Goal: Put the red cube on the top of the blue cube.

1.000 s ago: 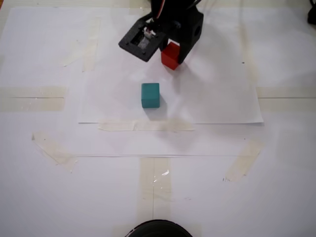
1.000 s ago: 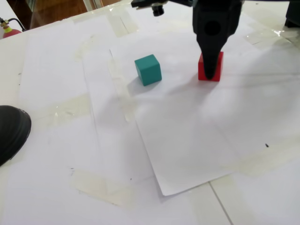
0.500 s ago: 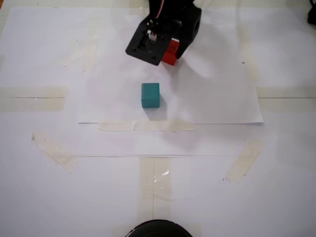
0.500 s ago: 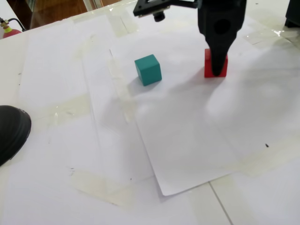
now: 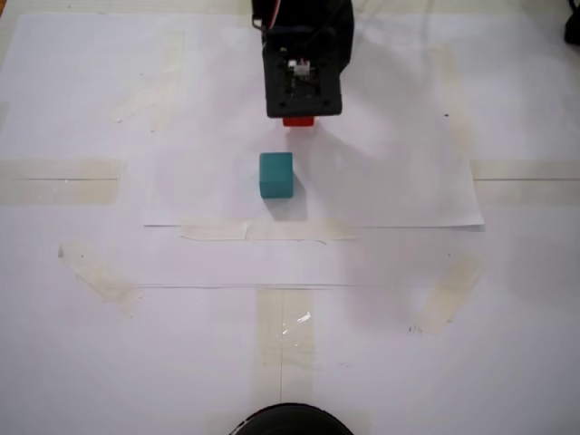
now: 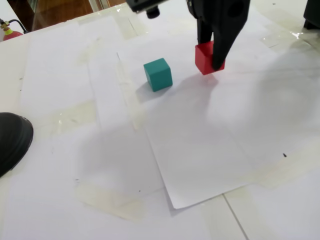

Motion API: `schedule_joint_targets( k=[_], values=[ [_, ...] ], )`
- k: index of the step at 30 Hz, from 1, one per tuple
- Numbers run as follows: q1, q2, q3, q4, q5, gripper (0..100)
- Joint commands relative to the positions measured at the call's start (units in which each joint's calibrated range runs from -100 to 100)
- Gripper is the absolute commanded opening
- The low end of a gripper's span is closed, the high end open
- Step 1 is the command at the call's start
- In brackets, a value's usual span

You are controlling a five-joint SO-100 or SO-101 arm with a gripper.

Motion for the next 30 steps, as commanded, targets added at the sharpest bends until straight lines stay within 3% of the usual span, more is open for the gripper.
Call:
schedule_joint_targets(
  k=[1,9,30],
  values=[
    [1.27,-5.47,-7.58,3.90,1.71,5],
    [3.01,-4.27,-20.29,12.30,2.64,5],
    [3.39,10.15,-44.81,15.48,2.49,5]
  ],
)
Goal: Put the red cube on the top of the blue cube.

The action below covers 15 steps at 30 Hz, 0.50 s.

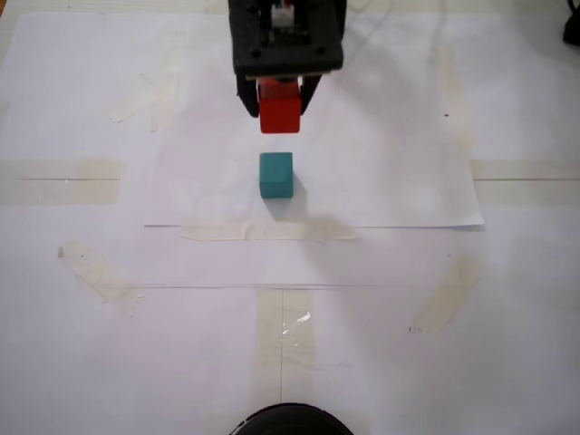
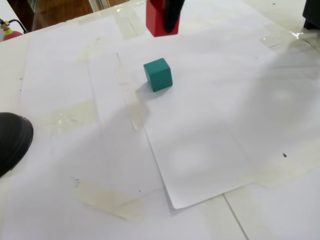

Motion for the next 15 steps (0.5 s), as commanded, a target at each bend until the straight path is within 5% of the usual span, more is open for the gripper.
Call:
schedule_joint_targets(
  k=[1,15],
  values=[
    [0.54,0.43,-7.21,0.67,-0.20,4],
    [1.14,6.87,-10.21,-0.63,0.68,4]
  ],
)
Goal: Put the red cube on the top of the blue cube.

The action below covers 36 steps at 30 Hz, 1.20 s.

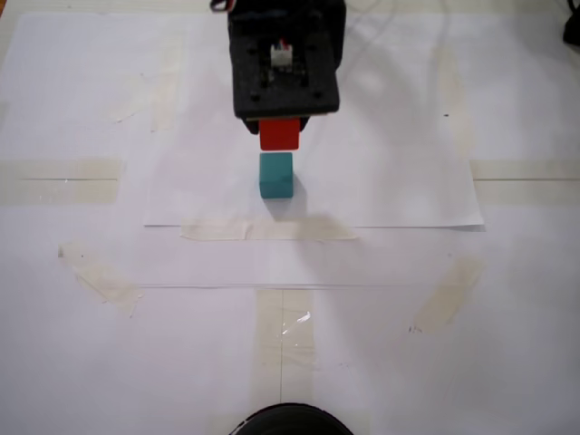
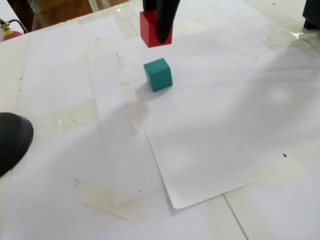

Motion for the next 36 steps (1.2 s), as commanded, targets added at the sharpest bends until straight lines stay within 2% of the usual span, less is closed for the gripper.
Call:
schedule_joint_targets(
  k=[1,36],
  values=[
    [1.14,0.36,-5.87,-0.87,0.78,4],
    [1.22,8.60,-6.32,-5.69,1.71,4]
  ],
)
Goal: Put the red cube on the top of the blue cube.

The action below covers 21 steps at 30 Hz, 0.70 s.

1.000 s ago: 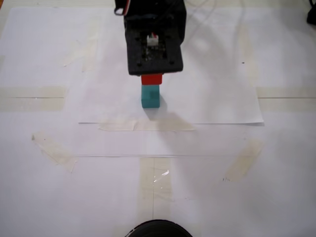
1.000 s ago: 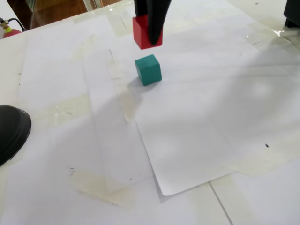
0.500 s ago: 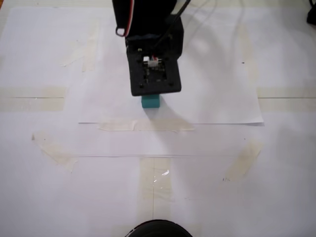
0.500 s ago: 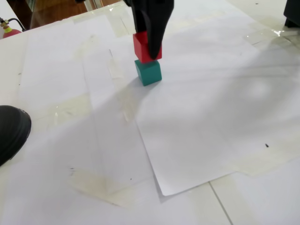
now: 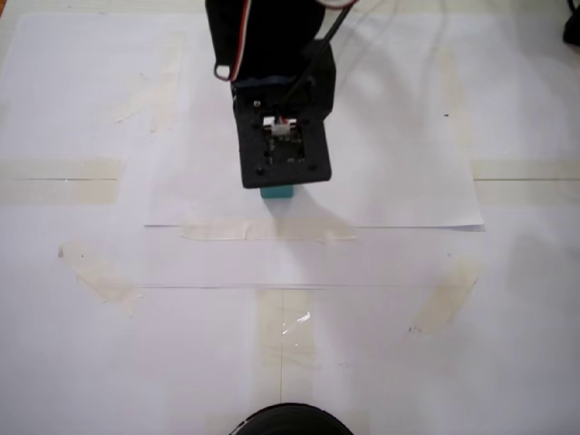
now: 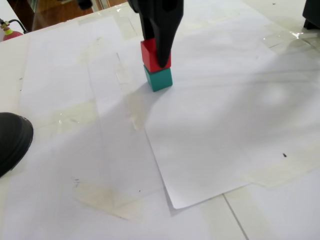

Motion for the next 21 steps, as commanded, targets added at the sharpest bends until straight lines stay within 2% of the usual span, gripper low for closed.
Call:
schedule_joint_targets(
  k=[1,8,12,21],
  values=[
    [0.85,-0.86,-4.88,-1.54,0.54,4],
    [1.08,-0.52,-4.88,-1.70,0.63,4],
    [0.93,-1.03,-4.79,-0.88,0.15,17],
    [-0.43,-3.18,-4.24,2.21,-1.07,34]
  ],
)
